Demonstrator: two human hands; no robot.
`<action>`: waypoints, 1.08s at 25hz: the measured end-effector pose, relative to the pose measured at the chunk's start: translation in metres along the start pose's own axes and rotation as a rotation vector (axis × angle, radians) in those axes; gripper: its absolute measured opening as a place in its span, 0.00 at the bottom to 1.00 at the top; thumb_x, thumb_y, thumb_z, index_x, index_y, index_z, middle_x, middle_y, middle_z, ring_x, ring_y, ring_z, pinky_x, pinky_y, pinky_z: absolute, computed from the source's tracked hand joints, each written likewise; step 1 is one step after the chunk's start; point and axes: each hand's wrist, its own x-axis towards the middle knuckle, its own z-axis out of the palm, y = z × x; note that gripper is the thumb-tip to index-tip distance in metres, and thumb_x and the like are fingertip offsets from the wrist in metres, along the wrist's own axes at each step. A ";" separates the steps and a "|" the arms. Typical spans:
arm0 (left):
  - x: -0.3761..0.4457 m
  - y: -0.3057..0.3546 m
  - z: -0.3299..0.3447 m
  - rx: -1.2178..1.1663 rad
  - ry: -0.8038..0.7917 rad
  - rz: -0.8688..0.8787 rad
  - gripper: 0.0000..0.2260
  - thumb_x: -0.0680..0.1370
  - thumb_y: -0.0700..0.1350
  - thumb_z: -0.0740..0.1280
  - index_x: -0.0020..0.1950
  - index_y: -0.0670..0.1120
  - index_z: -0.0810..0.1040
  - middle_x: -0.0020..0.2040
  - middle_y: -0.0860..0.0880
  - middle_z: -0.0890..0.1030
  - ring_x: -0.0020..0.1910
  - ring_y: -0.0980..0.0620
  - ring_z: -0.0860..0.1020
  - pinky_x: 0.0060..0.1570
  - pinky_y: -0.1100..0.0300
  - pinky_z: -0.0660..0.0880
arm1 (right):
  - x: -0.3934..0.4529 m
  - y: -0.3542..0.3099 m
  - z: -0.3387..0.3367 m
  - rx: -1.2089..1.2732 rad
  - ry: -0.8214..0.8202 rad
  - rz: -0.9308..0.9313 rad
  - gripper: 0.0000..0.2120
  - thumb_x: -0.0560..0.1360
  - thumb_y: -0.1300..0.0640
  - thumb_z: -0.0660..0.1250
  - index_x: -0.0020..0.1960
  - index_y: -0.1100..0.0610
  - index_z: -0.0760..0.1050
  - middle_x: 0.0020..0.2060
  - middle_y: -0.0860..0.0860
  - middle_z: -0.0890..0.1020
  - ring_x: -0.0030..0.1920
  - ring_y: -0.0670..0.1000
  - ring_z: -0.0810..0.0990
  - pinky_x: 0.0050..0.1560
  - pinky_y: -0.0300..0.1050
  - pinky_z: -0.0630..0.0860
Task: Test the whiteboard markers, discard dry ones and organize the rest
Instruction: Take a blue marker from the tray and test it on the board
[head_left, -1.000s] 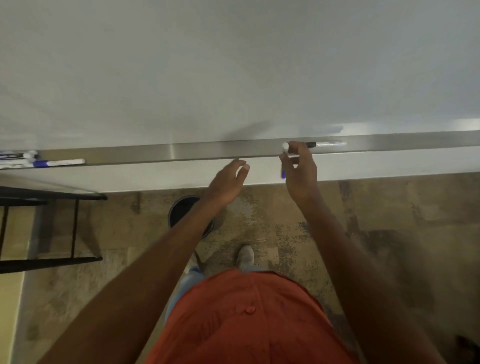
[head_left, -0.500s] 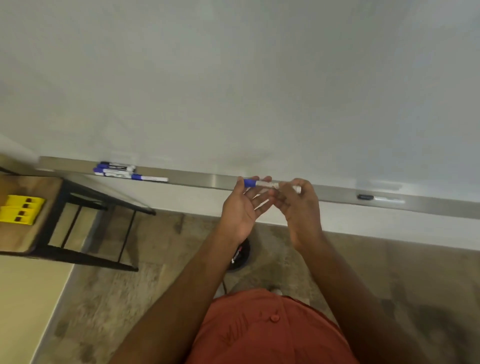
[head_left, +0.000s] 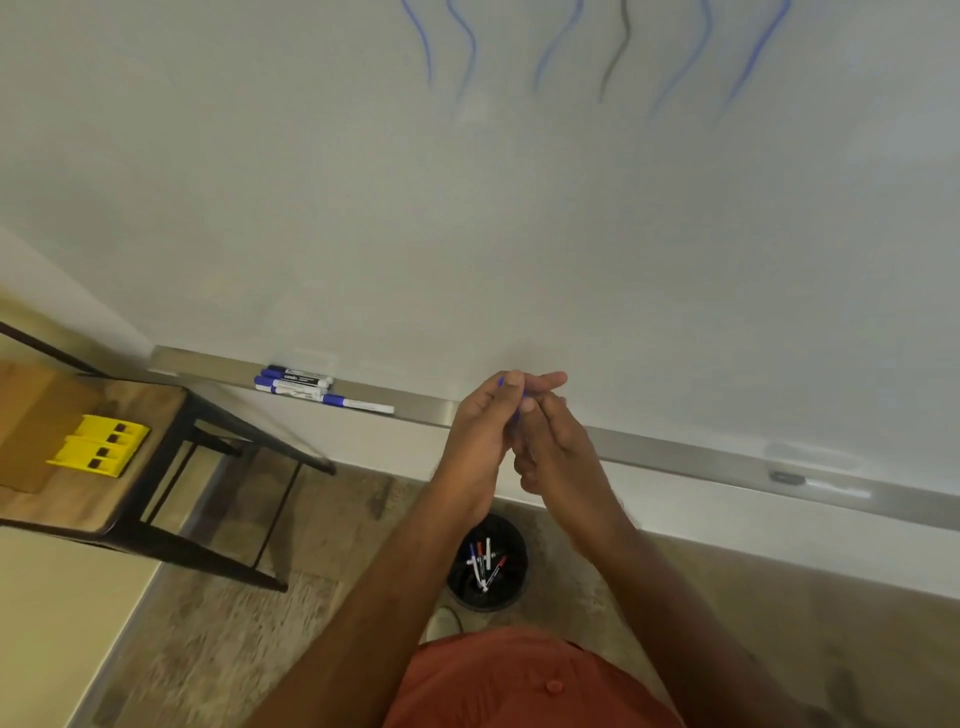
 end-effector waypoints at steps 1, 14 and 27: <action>-0.001 0.005 -0.002 0.005 0.005 0.010 0.18 0.87 0.51 0.55 0.55 0.40 0.80 0.63 0.47 0.83 0.63 0.45 0.81 0.61 0.48 0.77 | -0.001 -0.003 0.007 -0.004 -0.017 0.018 0.14 0.87 0.47 0.54 0.61 0.49 0.76 0.29 0.40 0.74 0.29 0.40 0.70 0.29 0.34 0.66; -0.014 0.037 -0.043 0.138 0.182 0.155 0.24 0.86 0.53 0.53 0.41 0.43 0.80 0.42 0.45 0.84 0.41 0.49 0.81 0.46 0.56 0.77 | 0.001 -0.020 0.078 -0.009 0.007 0.049 0.28 0.81 0.35 0.49 0.67 0.50 0.76 0.51 0.50 0.84 0.50 0.46 0.85 0.44 0.41 0.80; 0.017 0.097 -0.107 0.206 0.205 0.308 0.24 0.85 0.59 0.51 0.47 0.48 0.82 0.55 0.53 0.86 0.56 0.49 0.83 0.61 0.44 0.78 | 0.011 -0.049 0.103 -0.045 -0.026 -0.079 0.07 0.85 0.59 0.56 0.51 0.48 0.68 0.41 0.53 0.80 0.37 0.52 0.73 0.37 0.43 0.72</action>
